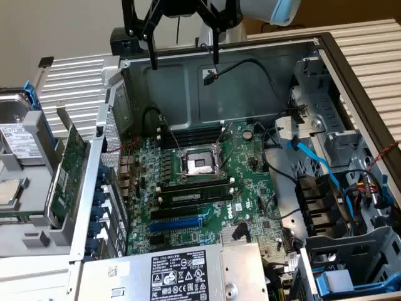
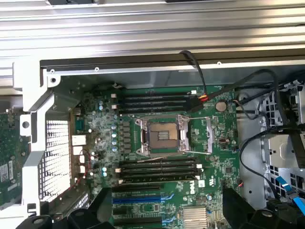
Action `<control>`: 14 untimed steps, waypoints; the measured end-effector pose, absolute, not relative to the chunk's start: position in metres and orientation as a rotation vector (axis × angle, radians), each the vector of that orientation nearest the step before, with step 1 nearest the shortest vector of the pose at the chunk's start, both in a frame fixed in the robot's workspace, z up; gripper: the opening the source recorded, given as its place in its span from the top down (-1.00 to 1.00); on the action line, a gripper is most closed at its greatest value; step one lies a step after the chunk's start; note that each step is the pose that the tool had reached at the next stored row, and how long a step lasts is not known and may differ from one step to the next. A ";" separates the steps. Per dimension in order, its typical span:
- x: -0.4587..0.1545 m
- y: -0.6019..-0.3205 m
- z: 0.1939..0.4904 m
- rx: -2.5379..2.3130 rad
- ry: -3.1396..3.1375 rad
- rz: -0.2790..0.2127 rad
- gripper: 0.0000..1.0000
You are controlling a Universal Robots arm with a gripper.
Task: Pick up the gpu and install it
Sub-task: 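Reach for the gpu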
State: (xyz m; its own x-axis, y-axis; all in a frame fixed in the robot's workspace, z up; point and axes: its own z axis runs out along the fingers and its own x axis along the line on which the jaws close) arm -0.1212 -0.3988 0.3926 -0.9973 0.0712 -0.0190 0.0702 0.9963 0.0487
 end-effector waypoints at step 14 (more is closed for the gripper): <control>-0.121 -0.399 0.393 0.110 3.118 0.074 -0.98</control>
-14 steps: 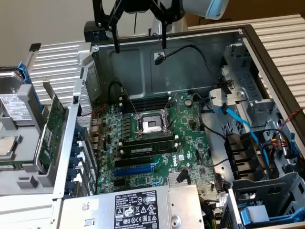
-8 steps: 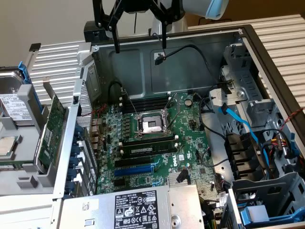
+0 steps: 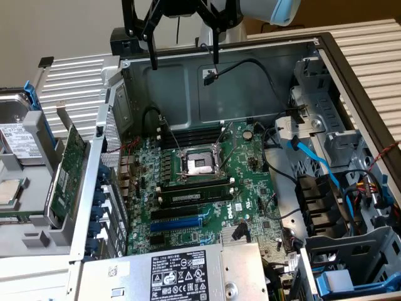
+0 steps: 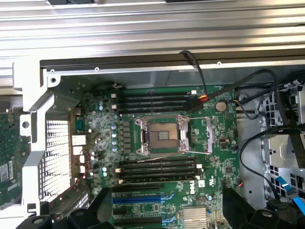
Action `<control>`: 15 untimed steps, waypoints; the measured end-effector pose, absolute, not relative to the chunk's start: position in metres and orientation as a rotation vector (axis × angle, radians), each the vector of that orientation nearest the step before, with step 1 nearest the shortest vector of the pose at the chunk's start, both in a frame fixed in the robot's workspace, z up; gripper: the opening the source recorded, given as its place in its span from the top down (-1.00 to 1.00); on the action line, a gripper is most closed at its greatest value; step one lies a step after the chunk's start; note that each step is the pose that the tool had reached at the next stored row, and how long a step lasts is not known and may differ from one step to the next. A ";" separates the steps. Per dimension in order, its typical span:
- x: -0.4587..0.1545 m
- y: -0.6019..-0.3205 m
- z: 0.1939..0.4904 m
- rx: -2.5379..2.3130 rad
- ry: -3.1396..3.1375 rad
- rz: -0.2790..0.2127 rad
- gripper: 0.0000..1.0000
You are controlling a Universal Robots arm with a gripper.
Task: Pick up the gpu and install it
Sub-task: 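Reach for the gpu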
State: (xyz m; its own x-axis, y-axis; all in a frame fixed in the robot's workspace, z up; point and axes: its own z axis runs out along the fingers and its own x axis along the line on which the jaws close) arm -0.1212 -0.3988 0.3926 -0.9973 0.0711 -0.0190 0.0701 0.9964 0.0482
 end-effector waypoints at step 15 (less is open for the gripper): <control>-0.154 -0.393 0.396 0.109 3.114 -0.013 -0.98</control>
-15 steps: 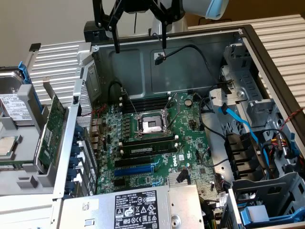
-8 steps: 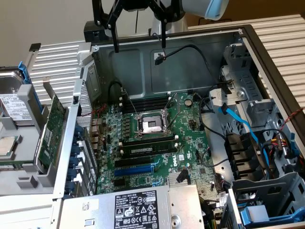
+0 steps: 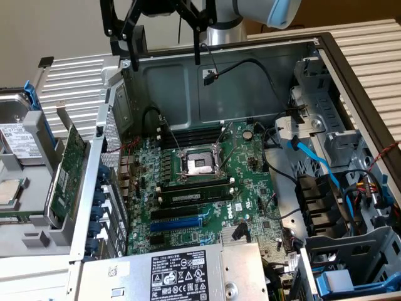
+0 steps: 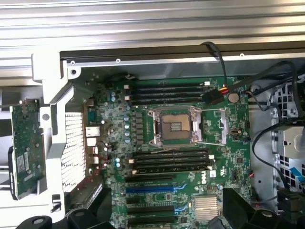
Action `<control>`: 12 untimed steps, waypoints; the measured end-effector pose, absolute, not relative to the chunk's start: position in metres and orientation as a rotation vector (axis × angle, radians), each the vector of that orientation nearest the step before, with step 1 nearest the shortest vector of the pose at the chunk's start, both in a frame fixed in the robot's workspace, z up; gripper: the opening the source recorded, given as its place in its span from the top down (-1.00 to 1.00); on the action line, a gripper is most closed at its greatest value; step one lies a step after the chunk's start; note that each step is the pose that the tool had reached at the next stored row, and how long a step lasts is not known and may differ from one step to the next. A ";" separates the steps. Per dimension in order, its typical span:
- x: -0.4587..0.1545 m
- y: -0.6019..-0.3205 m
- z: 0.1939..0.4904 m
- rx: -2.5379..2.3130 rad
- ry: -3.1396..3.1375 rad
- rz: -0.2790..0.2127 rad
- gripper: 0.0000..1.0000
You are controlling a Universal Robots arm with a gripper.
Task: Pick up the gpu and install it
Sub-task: 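Reach for the gpu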
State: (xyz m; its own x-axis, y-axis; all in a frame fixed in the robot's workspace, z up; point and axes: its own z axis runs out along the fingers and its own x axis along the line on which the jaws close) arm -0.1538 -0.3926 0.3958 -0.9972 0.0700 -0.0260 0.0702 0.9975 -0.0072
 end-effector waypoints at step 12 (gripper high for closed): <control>-0.208 -0.393 0.402 0.109 3.114 -0.013 -0.98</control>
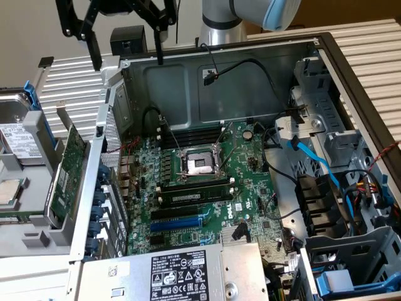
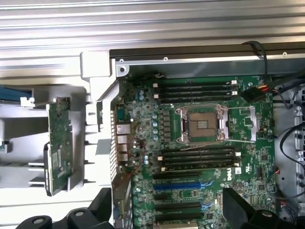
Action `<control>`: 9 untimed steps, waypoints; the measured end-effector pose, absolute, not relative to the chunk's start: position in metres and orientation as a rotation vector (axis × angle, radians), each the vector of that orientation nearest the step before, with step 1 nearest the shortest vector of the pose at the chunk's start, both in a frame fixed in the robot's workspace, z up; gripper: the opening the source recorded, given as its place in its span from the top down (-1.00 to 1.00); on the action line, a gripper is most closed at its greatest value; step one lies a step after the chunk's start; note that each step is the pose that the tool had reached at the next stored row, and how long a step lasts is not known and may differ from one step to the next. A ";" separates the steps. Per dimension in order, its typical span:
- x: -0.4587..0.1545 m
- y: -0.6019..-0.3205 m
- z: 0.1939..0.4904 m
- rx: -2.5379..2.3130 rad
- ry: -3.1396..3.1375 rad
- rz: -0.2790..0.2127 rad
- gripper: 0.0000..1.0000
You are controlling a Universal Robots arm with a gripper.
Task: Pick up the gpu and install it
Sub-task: 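Reach for the gpu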
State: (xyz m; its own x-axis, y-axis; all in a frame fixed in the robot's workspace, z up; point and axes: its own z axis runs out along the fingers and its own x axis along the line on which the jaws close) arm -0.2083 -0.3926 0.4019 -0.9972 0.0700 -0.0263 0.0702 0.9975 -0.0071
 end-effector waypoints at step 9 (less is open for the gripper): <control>-0.249 -0.393 0.403 0.109 3.114 -0.010 -0.98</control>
State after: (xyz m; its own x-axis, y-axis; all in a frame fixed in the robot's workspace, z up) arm -0.2495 -0.3927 0.4025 -0.9972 0.0701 -0.0262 0.0702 0.9975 -0.0055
